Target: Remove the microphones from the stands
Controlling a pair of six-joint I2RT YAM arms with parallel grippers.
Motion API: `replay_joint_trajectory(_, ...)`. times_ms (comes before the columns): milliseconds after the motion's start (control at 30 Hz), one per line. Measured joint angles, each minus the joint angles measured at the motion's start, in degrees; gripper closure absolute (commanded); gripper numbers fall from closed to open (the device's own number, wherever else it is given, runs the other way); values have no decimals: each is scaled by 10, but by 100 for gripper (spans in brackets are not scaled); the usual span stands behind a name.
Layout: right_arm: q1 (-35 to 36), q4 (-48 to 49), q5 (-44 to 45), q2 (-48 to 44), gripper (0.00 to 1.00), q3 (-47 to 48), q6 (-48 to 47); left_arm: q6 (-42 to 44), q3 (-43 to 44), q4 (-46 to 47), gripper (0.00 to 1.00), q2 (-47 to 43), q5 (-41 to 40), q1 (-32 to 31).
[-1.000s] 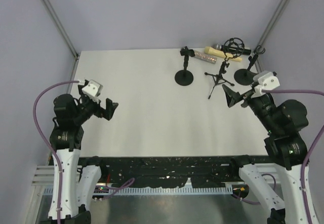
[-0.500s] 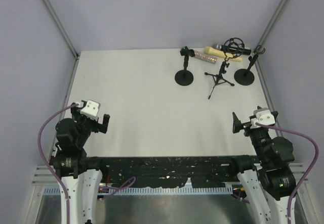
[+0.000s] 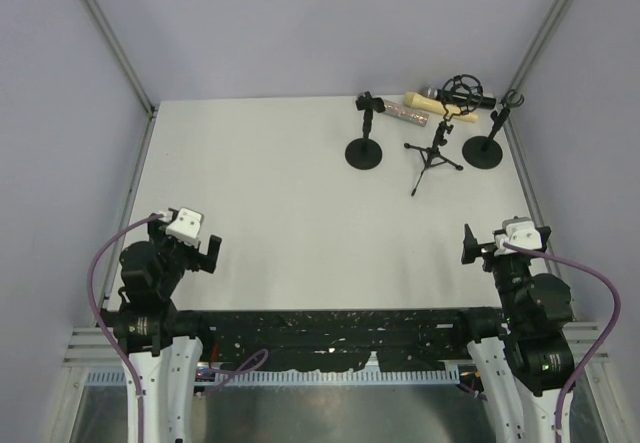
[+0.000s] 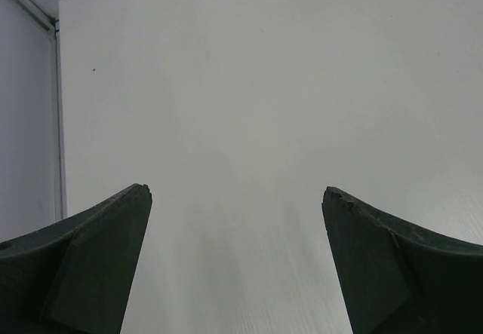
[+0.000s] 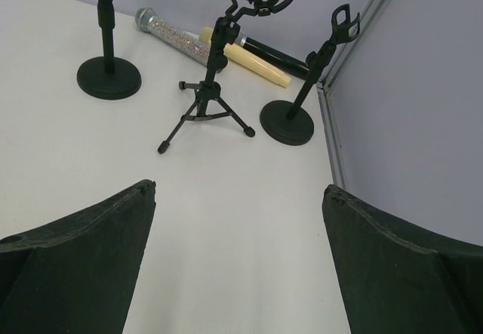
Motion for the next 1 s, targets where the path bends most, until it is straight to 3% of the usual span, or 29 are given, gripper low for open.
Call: replay_joint_trajectory(1000,-4,-3,-25,-1,5,-5,-11,2,-3,0,0,-2,15,1)
